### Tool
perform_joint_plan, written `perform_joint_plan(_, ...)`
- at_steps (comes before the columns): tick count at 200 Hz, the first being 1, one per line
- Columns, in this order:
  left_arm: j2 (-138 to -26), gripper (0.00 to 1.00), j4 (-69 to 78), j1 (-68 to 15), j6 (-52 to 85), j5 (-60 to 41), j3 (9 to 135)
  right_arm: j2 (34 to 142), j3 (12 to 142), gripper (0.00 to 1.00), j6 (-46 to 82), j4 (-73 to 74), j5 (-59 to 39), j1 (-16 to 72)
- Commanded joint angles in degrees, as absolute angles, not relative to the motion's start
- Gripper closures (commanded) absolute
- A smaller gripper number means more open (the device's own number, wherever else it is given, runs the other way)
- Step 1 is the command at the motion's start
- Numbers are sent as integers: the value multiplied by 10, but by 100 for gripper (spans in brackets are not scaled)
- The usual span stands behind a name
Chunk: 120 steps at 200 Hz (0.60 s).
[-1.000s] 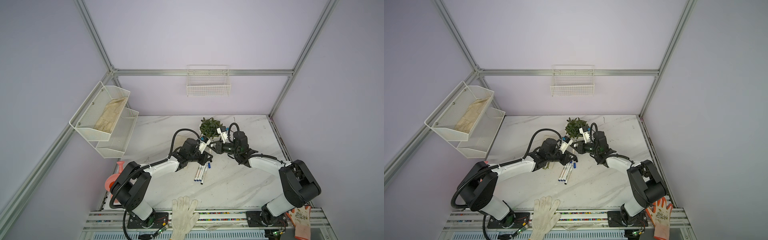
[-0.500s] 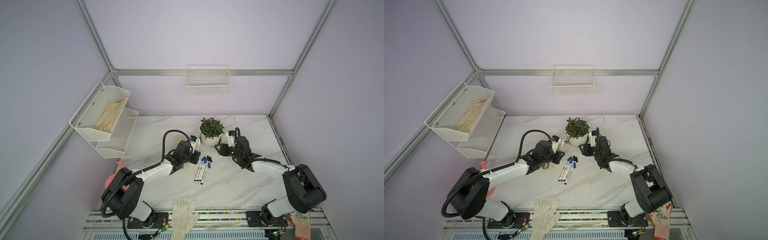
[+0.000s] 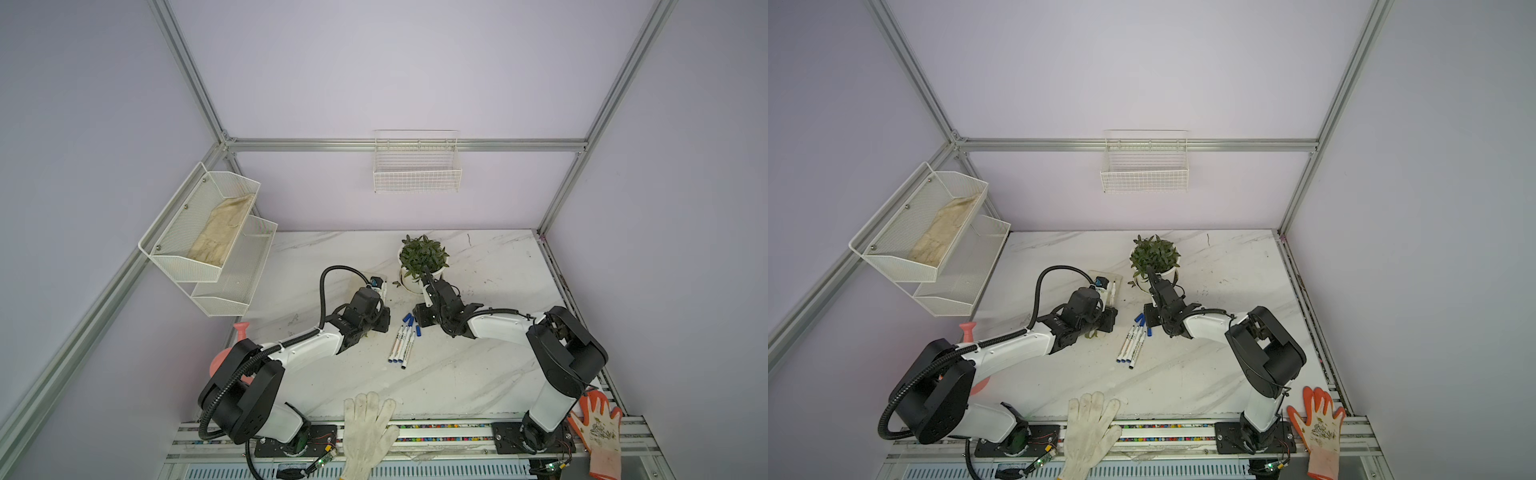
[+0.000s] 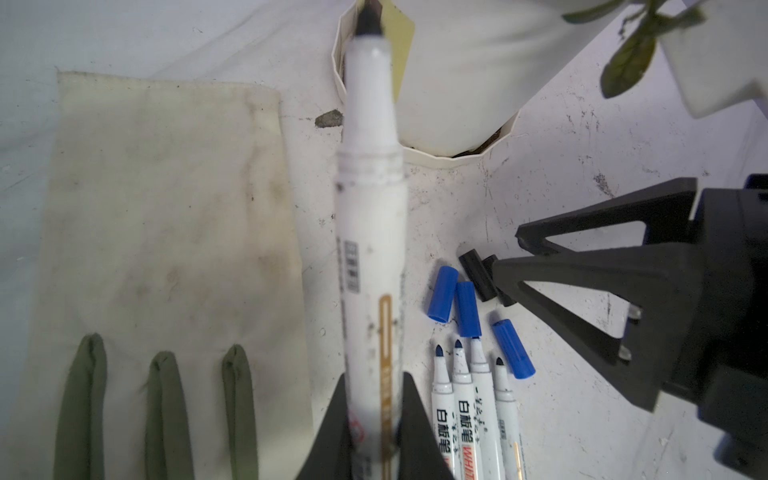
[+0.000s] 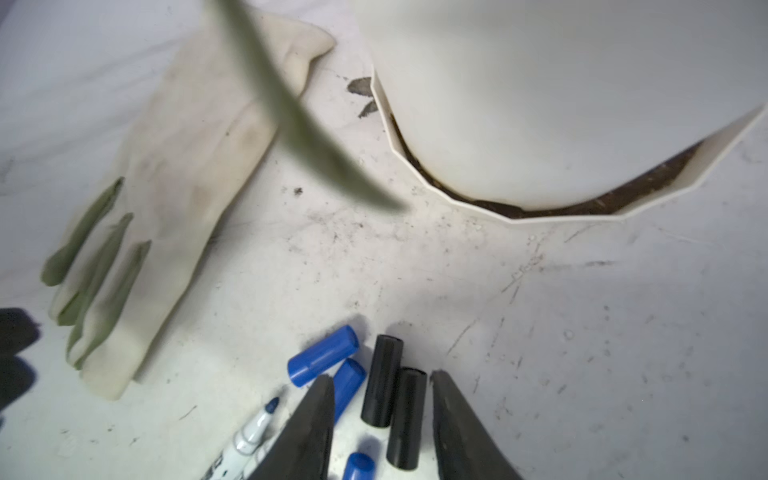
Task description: Insert the pens into the pen caps
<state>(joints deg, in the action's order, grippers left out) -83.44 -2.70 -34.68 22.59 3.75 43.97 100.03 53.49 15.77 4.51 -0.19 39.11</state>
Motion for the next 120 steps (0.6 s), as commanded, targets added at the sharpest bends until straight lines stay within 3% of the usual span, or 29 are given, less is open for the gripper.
perform_joint_plan(1,-815,100,-17,-348,228,46,422,1007,554,62,150,18,43,388)
perform_joint_plan(120,-795,100,-12,-348,226,45,411,1046,563,69,134,-12,19,392)
